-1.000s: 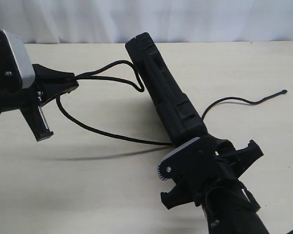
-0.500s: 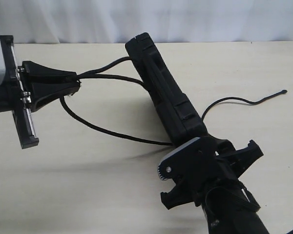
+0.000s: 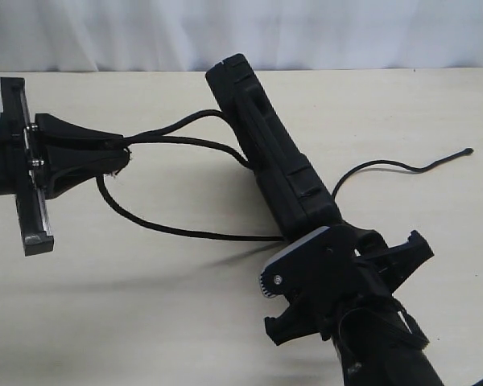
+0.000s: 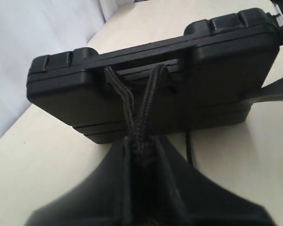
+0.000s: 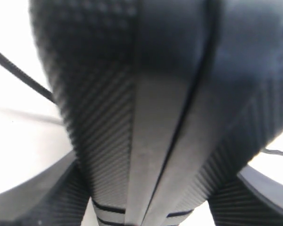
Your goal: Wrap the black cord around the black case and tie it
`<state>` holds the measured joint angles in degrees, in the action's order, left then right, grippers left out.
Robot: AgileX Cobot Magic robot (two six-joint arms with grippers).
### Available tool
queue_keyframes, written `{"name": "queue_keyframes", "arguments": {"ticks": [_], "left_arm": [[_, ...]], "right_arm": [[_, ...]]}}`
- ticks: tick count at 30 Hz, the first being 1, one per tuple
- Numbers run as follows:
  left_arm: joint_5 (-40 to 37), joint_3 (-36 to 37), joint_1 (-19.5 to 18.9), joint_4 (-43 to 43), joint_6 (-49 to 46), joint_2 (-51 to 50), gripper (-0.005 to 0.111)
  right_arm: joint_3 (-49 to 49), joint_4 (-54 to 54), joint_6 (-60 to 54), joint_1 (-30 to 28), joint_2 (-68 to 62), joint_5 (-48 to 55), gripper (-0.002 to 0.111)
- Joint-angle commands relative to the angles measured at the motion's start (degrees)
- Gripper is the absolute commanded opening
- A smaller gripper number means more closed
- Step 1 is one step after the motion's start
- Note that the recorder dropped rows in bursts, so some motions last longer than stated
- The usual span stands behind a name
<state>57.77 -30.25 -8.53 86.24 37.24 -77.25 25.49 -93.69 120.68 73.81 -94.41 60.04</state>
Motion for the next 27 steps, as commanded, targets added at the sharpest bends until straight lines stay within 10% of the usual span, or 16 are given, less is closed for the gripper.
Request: {"name": "queue_keyframes", "arguments": {"ticks": [1,27], "left_arm": [[1.1,0.3,0.3,0.0,0.6,-3.4,0.0],[-21.9,0.3,12.9,7.5,-1.4,-9.8,0.0]], "right_arm": [[-0.5,1.3,0.2,-0.7,0.2,-0.2,0.004],[-0.5,1.3,0.2,-0.7,0.2,-0.1,0.004]]}}
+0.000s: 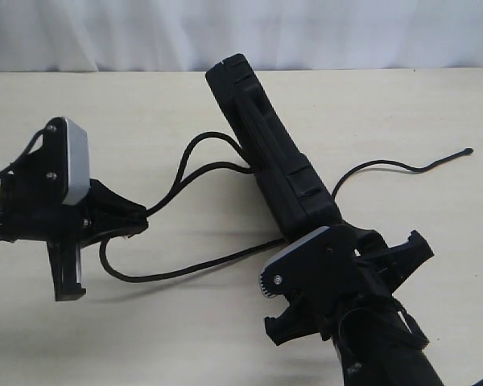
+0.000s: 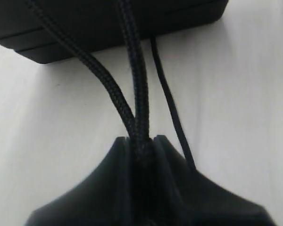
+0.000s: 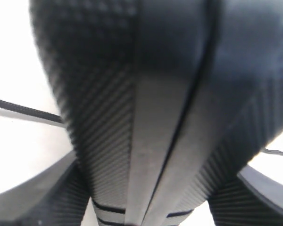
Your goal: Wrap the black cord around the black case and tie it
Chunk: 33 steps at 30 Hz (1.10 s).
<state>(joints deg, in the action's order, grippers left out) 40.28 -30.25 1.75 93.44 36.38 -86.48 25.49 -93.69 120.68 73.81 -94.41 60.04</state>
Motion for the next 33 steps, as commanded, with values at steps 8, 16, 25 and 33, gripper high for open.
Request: {"name": "queue_keyframes", "arguments": {"ticks": [8,16,25,33], "left_arm": [[-8.4,0.1,4.9,0.2,-0.3,-4.5,0.0],[-4.9,-1.4,4.9,-3.5,-3.8,-6.8,0.0],[-1.8,-1.5,4.9,-10.2,-5.0,-6.8,0.0],[-8.4,-5.0,13.4,-10.8,-3.9,-6.9,0.0]], "right_arm": [[-0.5,1.3,0.2,-0.7,0.2,-0.1,0.004],[-0.5,1.3,0.2,-0.7,0.2,-0.1,0.004],[-0.5,0.5,0.2,-0.7,0.2,-0.1,0.004],[-0.5,0.2,0.1,-0.7,0.2,-0.1,0.004]]}}
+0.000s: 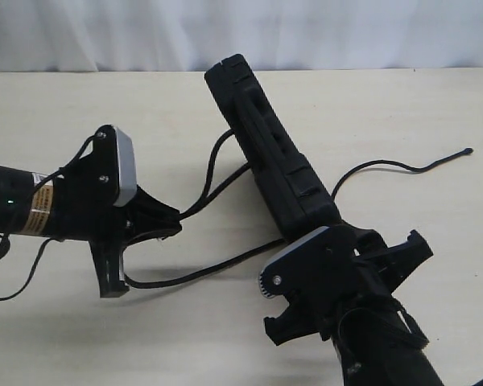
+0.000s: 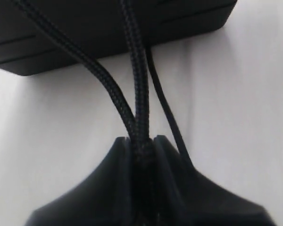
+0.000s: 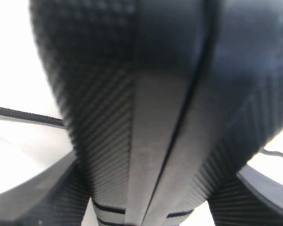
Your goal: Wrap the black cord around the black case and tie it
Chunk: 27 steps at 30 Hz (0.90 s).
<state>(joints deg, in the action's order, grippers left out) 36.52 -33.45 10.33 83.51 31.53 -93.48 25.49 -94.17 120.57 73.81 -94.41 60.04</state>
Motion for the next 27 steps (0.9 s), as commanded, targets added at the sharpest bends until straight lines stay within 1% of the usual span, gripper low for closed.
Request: {"name": "queue_keyframes", "arguments": {"ticks": [1,2,3,4,6,7,8,9,13,16,19,22,23,24,25,27], "left_arm": [[-9.3,-2.9,7.1,-1.2,2.7,0.1,0.0],[-12.3,-3.8,8.2,-2.2,4.7,0.1,0.0],[-13.7,-4.9,9.1,-3.9,6.0,0.1,0.0],[-12.4,-5.8,9.1,-5.6,6.0,0.1,0.0],[-6.8,-6.9,9.0,-9.2,6.0,0.2,0.0],[-3.7,-7.3,9.0,-9.7,6.0,0.2,0.0],[-2.3,-7.3,9.0,-10.3,5.1,0.2,0.0],[-2.0,-7.3,9.0,-10.9,2.9,0.2,0.0],[-1.9,-7.3,9.0,-11.2,2.6,0.2,0.0],[-2.2,-7.3,9.0,-11.2,2.6,0.2,0.0],[-3.5,-7.3,9.0,-11.7,2.6,0.2,0.0],[-4.7,-7.3,9.0,-14.5,2.8,0.2,0.0],[-4.7,-7.3,9.0,-14.7,2.8,0.2,0.0],[-4.7,-7.3,9.0,-15.3,2.8,0.2,0.0],[-4.7,-7.3,9.0,-15.3,2.8,0.2,0.0],[-4.8,-7.3,8.9,-15.6,2.8,0.2,0.0]], "right_arm": [[-0.5,0.8,0.1,-0.7,0.2,-0.1,0.004],[-0.5,0.8,0.1,-0.6,0.2,-0.1,0.004],[-0.5,0.8,-0.4,-0.6,0.2,-0.1,0.004],[-0.5,0.8,-0.8,-0.6,0.2,-0.3,0.004],[-0.5,0.8,-1.6,-0.6,0.2,-1.3,0.004],[-0.5,0.8,-1.6,-0.6,0.2,-2.8,0.004],[-0.5,0.8,-1.6,-0.6,0.2,-3.5,0.005],[-0.5,0.3,-1.6,-0.6,-0.1,-3.5,0.005],[-0.5,-1.4,-2.5,-0.6,-1.2,-3.4,0.006],[-0.5,-2.7,-2.7,-0.6,-2.0,-3.4,0.018],[-0.5,-2.0,-2.7,-0.6,-2.0,-3.4,0.037],[0.5,1.4,-2.4,-0.6,-2.0,-2.8,0.067],[1.1,2.6,-2.4,-0.6,-2.0,-2.3,0.072],[2.3,4.9,-2.6,-0.4,-2.0,-1.3,0.081],[3.3,6.7,-3.5,-0.4,-2.0,-0.9,0.085],[5.3,10.2,-7.3,-0.4,-2.0,-0.9,0.089]]}}
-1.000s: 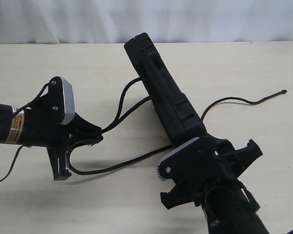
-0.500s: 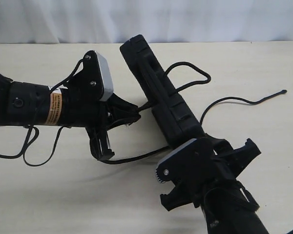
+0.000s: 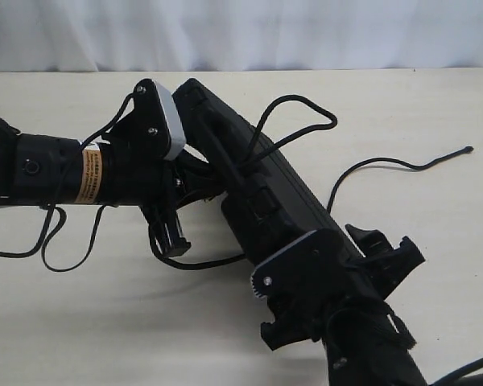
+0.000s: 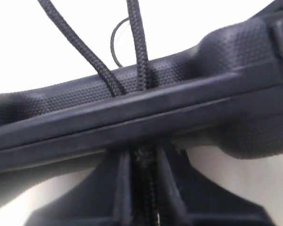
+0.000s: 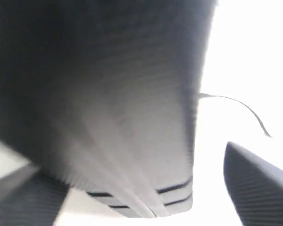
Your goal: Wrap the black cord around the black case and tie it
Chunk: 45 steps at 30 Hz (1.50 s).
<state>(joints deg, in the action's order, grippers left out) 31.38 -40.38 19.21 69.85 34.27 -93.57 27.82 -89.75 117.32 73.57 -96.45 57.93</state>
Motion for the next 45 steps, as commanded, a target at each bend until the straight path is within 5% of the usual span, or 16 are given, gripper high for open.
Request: {"name": "queue_keyframes", "arguments": {"ticks": [1,8,18,23,27,34,39,45], "left_arm": [[0.3,-0.4,0.0,-2.1,0.0,0.3,0.0],[-1.5,-0.4,0.0,-8.3,-0.2,0.3,0.0],[-2.2,-0.4,0.0,-9.4,-0.2,0.3,0.0],[-2.2,-0.4,0.0,-9.4,-0.2,0.3,0.0],[-2.2,-0.4,0.0,-9.4,-0.2,0.3,0.0],[-2.2,-0.4,0.0,-9.4,-0.2,0.3,0.0],[-2.2,-0.4,0.0,-9.1,-0.2,0.3,0.0],[-2.5,-0.4,0.0,-8.9,-0.2,0.3,0.0]], "right_arm": [[3.6,7.3,-6.0,-0.1,0.0,1.2,0.09],[7.3,20.4,-20.6,0.5,4.9,-0.7,0.09],[7.3,23.1,-25.3,9.9,21.2,-0.9,0.09],[7.4,21.7,-25.3,6.5,36.0,-2.6,0.089],[9.6,27.4,-36.4,-10.1,47.8,-16.6,0.083],[18.9,74.3,-86.4,-41.6,41.6,-26.3,0.054],[22.0,97.7,-105.4,-52.0,30.3,-26.0,0.053],[26.2,147.4,-143.0,-61.9,16.6,-21.6,0.053]]}}
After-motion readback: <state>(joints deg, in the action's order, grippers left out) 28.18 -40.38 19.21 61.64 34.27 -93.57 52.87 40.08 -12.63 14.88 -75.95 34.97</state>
